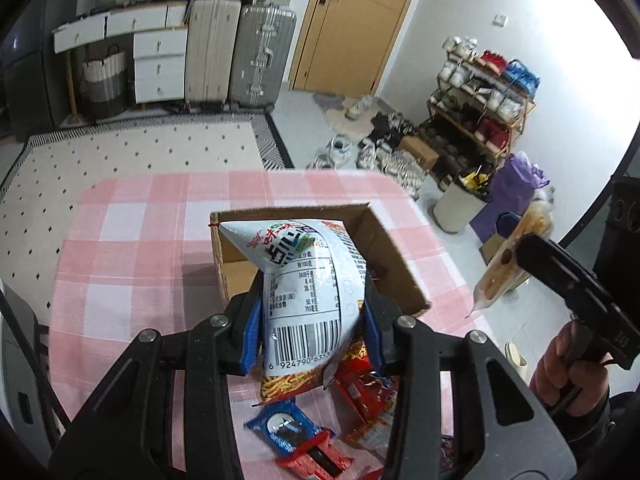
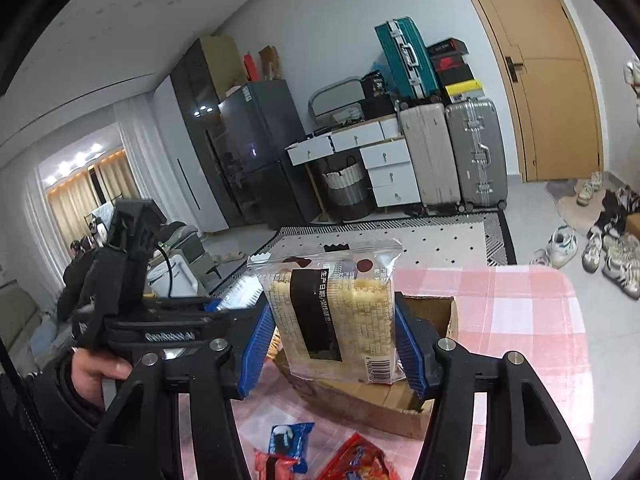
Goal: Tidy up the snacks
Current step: 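Carry the noodle bag and cracker pack over the box with both grippers, then open both grippers to drop the noodle bag and cracker pack into the box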
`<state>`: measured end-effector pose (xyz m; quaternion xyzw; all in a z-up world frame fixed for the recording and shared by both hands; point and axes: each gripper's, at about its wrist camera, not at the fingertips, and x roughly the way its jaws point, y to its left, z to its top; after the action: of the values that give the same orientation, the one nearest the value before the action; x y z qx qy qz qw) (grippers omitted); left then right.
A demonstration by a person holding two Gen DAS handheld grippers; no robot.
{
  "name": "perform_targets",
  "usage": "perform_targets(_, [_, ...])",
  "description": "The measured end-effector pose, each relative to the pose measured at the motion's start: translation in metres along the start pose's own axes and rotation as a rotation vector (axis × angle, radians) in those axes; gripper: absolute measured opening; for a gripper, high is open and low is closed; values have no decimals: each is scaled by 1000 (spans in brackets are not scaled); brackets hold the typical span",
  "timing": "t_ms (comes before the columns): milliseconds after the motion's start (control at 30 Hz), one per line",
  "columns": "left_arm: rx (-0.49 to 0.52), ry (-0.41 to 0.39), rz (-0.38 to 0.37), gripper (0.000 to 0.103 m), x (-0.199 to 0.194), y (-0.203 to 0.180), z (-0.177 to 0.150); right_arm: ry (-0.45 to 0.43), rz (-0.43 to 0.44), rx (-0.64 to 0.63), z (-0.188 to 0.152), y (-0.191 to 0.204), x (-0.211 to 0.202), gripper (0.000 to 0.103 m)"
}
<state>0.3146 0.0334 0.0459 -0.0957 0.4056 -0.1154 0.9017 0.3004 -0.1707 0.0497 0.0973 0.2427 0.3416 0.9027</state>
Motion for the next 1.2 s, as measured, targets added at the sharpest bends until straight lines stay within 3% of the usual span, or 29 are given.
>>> perform_targets(700, [-138, 85, -74, 38, 129, 53, -11, 159, -53, 76, -40, -54, 122, 58])
perform_targets(733, [-146, 93, -51, 39, 134, 55, -11, 164, -61, 71, -41, -55, 126, 61])
perform_targets(800, [-152, 123, -30, 50, 142, 58, -11, 174, -90, 43, -42, -56, 130, 88])
perform_targets(900, [-145, 118, -34, 54, 140, 59, -12, 136, -120, 36, -41, -59, 125, 90])
perform_targets(967, [-137, 101, -27, 68, 133, 57, -12, 130, -111, 49, -39, -61, 121, 90])
perform_targets(1200, [-119, 63, -15, 69, 99, 42, -18, 80, -101, 62, -36, -56, 87, 90])
